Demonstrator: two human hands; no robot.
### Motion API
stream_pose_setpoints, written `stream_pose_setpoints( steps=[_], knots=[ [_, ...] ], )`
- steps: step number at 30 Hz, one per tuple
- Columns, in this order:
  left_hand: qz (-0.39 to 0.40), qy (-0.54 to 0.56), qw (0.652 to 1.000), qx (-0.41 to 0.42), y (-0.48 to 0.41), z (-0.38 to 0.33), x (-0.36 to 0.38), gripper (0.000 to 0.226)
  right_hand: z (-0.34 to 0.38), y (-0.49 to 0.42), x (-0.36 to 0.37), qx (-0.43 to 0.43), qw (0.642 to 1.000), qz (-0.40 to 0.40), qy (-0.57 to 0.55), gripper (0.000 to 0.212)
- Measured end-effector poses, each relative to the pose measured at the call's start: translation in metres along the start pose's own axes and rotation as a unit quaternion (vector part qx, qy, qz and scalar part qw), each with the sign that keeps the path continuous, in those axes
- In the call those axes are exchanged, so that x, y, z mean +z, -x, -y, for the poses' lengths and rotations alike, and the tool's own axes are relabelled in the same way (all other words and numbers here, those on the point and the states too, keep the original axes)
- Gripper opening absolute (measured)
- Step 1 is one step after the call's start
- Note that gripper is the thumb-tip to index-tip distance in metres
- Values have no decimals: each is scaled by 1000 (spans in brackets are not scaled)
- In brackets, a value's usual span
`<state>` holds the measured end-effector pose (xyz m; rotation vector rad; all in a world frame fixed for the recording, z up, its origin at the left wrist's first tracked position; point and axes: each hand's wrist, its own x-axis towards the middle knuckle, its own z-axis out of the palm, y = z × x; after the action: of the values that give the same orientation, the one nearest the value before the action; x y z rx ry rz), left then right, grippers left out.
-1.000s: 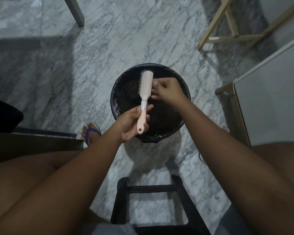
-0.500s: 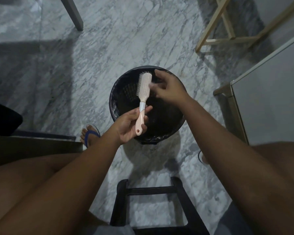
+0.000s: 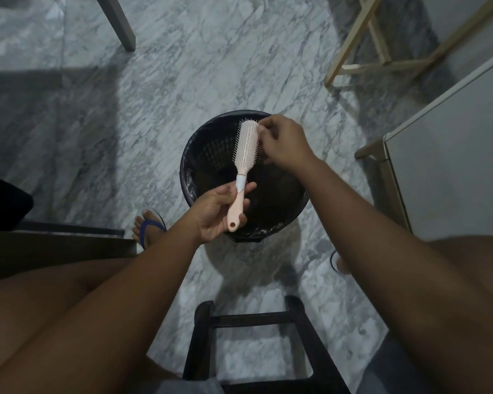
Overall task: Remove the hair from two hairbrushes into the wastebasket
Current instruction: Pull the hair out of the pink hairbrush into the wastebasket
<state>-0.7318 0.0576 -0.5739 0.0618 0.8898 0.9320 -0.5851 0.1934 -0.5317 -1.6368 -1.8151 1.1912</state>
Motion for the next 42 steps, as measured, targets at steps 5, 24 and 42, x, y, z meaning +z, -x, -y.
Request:
stream_pose_setpoints(
  steps=[5,24,42],
  knots=[
    [-30,1,999,21,-3,1,8,31,8,12,16,-58,995,25,76,68],
    [-46,11,998,34,22,-7,27,34,38,-12,-20,14,998,-33,43,18],
    [-160,-75,982,63,55,-22,77,34,20,68,-9,-79,942,49,322,66]
  ],
)
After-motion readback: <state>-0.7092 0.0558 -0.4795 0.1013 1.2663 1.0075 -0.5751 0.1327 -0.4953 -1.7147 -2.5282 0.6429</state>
